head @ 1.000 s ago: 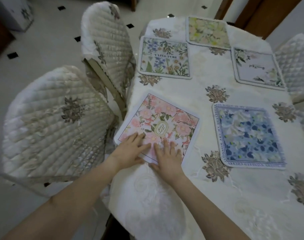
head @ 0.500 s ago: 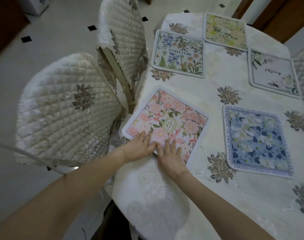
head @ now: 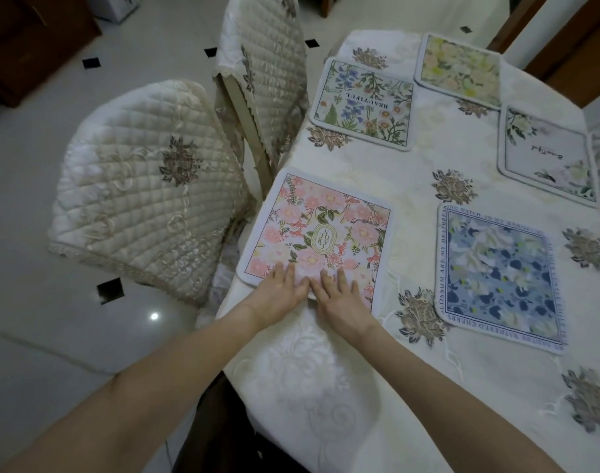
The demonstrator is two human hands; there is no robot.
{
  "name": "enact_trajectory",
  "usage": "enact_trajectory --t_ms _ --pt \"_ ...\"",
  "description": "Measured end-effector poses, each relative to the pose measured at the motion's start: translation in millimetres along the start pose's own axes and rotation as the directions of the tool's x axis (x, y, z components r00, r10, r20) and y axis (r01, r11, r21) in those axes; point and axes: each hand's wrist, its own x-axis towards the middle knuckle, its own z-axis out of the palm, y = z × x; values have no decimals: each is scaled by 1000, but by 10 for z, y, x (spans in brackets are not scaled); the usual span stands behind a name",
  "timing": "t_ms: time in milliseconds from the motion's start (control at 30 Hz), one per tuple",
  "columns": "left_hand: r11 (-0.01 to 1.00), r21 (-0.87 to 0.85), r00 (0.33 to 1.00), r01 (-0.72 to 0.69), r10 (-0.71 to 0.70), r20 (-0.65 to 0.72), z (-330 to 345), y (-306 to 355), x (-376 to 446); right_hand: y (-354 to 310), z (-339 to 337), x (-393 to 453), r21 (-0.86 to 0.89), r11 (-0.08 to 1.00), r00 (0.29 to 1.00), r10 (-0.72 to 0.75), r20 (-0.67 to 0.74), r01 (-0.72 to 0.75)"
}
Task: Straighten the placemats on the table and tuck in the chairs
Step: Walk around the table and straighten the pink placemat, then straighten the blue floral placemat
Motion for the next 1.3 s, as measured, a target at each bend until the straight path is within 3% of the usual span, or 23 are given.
enact_trajectory --t_ms 133,233,433,633,767,933,1100,1300 --pt "998 -31 999 47 -46 5 63 100 -82 -36 76 -114 -50 998 999 -43 18 44" --pt "996 -57 998 64 -64 -4 117 136 -149 18 166 -152 -120 992 998 -47 -48 41" --pt "977 -166 990 137 -141 -12 96 125 -207 121 266 -170 53 986 975 163 -151 -156" --pt "974 -176 988 145 -152 -30 83 120 -156 116 366 -139 74 980 962 194 -193 -183" --pt "953 -263 982 149 -174 -74 -42 158 -129 81 286 -211 185 964 948 228 -221 -188" --pt "940 -341 966 -6 -83 -244 -334 267 -92 -36 146 -495 330 911 861 362 -357 -247" --pt "920 -344 903 -188 25 -428 -754 508 -34 105 -26 -1024 395 868 738 475 -479 -302" --pt "901 -279 848 -332 156 -507 -1210 953 201 587 -29 -1711 422 798 620 601 -505 -429"
